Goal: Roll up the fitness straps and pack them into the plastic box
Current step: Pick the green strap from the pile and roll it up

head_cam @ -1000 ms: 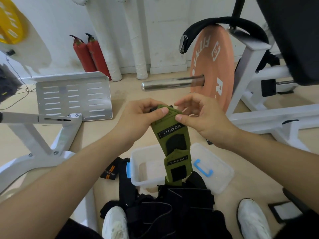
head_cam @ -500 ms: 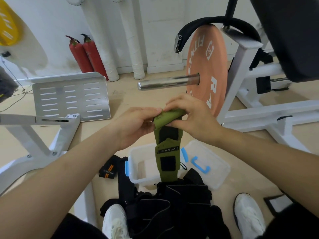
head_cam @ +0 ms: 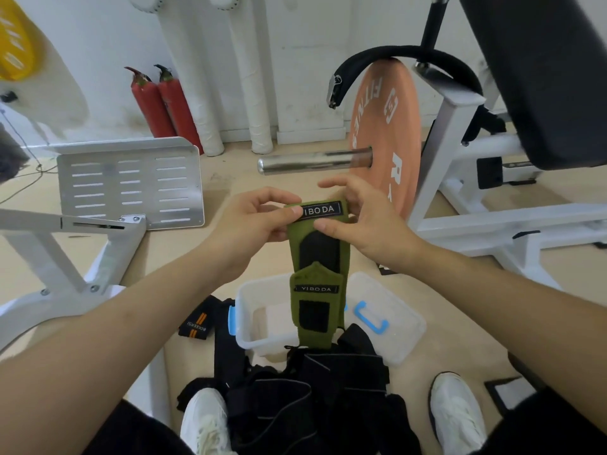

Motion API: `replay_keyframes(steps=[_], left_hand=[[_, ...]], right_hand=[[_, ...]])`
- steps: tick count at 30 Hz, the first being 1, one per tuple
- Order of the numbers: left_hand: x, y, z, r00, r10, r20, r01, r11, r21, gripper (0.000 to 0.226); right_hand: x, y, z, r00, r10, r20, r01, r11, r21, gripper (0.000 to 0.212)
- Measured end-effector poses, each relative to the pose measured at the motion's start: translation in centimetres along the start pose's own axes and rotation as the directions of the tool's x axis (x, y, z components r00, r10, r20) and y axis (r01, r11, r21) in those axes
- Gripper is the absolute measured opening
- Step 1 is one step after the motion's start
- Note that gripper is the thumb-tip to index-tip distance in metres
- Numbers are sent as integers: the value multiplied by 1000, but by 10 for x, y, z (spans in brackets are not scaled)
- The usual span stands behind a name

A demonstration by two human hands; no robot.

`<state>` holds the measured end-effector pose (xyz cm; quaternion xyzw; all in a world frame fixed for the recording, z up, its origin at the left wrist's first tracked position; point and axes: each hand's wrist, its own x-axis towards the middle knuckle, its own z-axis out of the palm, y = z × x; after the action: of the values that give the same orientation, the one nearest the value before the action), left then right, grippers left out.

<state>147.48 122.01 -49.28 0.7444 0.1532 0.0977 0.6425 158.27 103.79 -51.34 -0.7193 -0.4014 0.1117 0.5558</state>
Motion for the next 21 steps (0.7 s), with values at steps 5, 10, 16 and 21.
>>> replay_keyframes(steps=[5, 10, 16, 21], left_hand=[[2, 1, 1, 992, -124, -28, 116, 976, -186, 3], [-1, 4, -1, 982, -191, 9, 188, 958, -215, 3], [-6, 8, -2, 999, 51, 15, -51, 999, 10, 23], [-10, 8, -8, 943, 315, 106, -328, 935, 138, 31]], right_hand=[[-7, -5, -2, 984, -152, 97, 169, 964, -206, 65], [-5, -5, -1, 966, -246, 82, 259, 923, -284, 46], [0, -8, -1, 973, -230, -29, 228, 971, -68, 27], [1, -13, -4, 995, -95, -38, 100, 981, 169, 22]])
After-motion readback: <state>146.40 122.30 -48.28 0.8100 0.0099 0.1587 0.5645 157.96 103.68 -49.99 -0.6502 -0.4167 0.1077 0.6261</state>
